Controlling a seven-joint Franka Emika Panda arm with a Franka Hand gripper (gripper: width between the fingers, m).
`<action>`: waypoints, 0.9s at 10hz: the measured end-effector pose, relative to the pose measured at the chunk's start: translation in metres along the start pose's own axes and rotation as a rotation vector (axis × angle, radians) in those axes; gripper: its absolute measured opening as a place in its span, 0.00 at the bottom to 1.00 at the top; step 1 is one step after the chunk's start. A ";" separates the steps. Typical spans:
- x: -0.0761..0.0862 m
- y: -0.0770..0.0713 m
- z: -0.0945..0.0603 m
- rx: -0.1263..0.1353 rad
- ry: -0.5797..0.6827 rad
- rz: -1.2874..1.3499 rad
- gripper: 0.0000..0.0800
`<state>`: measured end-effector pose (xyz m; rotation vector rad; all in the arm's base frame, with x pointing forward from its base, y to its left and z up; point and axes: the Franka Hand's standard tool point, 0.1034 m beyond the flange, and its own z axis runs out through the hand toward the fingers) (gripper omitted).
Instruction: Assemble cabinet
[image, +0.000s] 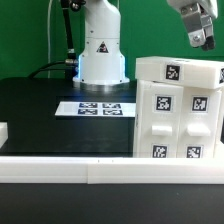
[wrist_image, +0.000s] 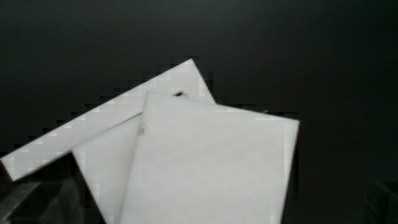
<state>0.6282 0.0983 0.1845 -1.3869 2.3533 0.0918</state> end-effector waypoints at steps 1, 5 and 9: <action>0.000 0.000 0.000 0.000 0.001 -0.017 1.00; -0.003 0.001 -0.001 -0.075 0.001 -0.383 1.00; -0.001 -0.003 -0.001 -0.101 -0.019 -0.786 1.00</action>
Offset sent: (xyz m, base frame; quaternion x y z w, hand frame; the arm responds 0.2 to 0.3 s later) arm 0.0043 0.0036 0.0054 -0.0610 0.0062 -0.2951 0.9535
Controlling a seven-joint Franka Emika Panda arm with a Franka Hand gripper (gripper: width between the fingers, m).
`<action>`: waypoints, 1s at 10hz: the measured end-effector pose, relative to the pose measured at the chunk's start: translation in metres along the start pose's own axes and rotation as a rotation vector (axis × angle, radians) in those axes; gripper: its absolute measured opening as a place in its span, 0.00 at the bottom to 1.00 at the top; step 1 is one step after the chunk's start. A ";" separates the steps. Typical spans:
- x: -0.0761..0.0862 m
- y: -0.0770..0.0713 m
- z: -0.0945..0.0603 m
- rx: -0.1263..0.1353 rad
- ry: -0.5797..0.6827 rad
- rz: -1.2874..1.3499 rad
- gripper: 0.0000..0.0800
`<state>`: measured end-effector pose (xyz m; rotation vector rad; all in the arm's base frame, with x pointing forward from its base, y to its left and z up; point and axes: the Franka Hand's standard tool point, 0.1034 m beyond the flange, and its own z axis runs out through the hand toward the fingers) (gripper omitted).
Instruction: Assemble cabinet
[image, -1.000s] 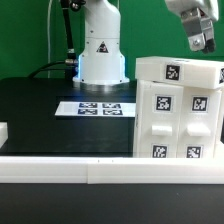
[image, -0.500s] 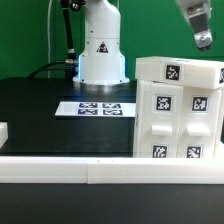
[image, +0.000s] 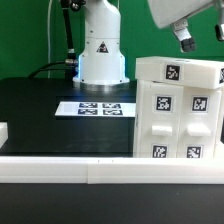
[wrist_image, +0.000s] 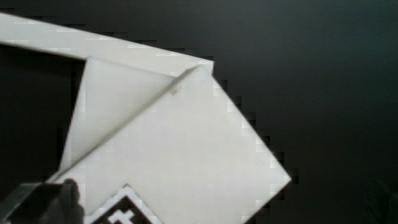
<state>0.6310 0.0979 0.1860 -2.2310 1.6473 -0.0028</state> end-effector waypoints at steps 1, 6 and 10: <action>0.000 0.000 0.000 0.000 0.000 -0.077 1.00; -0.004 0.005 0.003 -0.162 -0.023 -0.674 1.00; -0.002 0.006 0.003 -0.188 -0.048 -0.924 1.00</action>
Offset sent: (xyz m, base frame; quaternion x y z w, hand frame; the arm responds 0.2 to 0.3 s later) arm 0.0036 0.0028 -0.0008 -0.0851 -0.0396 -0.3566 0.9295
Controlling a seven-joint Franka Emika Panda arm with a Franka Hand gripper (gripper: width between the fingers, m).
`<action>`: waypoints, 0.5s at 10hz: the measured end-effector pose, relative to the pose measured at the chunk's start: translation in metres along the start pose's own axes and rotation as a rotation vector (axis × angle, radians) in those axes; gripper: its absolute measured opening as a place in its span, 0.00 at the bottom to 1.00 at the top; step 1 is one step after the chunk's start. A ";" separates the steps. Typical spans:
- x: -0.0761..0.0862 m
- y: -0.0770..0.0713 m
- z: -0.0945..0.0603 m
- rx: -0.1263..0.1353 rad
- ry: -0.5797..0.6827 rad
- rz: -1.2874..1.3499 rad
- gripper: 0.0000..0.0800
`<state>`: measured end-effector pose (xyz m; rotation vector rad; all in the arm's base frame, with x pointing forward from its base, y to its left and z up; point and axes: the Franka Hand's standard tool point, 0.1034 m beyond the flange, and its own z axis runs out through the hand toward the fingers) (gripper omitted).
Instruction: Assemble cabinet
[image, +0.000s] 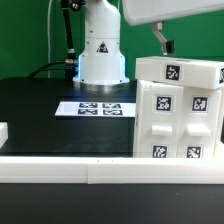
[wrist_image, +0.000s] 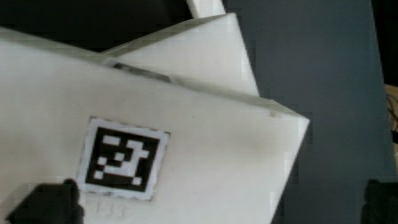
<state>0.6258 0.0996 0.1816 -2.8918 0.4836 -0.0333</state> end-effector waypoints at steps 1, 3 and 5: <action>0.000 0.001 0.000 0.000 0.000 -0.065 1.00; 0.001 0.004 0.000 -0.032 0.001 -0.283 1.00; 0.001 0.006 0.000 -0.071 -0.003 -0.514 1.00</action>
Offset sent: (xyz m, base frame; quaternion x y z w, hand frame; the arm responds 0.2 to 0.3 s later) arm 0.0028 -0.0040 0.0011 -0.0298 -0.0139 -0.2510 0.9674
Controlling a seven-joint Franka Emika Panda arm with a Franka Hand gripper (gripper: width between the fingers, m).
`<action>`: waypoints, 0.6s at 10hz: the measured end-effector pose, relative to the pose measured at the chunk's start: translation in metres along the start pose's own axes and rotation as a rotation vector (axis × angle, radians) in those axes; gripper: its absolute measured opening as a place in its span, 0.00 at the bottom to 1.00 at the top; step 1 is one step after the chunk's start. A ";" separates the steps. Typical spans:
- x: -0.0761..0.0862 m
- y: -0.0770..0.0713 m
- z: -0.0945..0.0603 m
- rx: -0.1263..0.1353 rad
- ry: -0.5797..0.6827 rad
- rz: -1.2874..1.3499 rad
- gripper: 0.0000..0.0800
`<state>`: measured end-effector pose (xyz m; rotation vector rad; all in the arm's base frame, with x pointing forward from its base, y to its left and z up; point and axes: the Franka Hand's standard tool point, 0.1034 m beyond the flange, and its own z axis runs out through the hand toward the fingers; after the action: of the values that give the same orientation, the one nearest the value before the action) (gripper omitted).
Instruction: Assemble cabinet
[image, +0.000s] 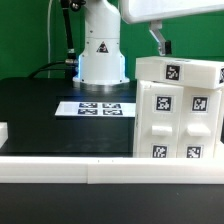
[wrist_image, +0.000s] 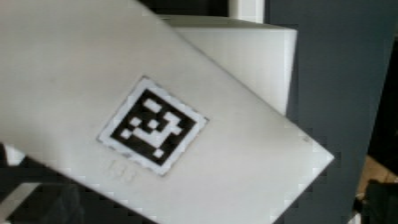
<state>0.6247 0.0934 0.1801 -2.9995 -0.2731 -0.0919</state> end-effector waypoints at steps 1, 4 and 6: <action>-0.001 -0.002 0.002 -0.019 -0.001 -0.096 1.00; -0.006 0.001 0.009 -0.026 -0.003 -0.287 1.00; -0.009 0.003 0.011 -0.025 -0.010 -0.392 1.00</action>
Offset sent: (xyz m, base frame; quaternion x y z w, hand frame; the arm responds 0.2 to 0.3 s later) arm -0.0112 0.0011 -0.0080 0.0059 0.0058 -0.2024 0.9793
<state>0.6174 0.0904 0.1682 -2.9270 -0.8621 -0.1179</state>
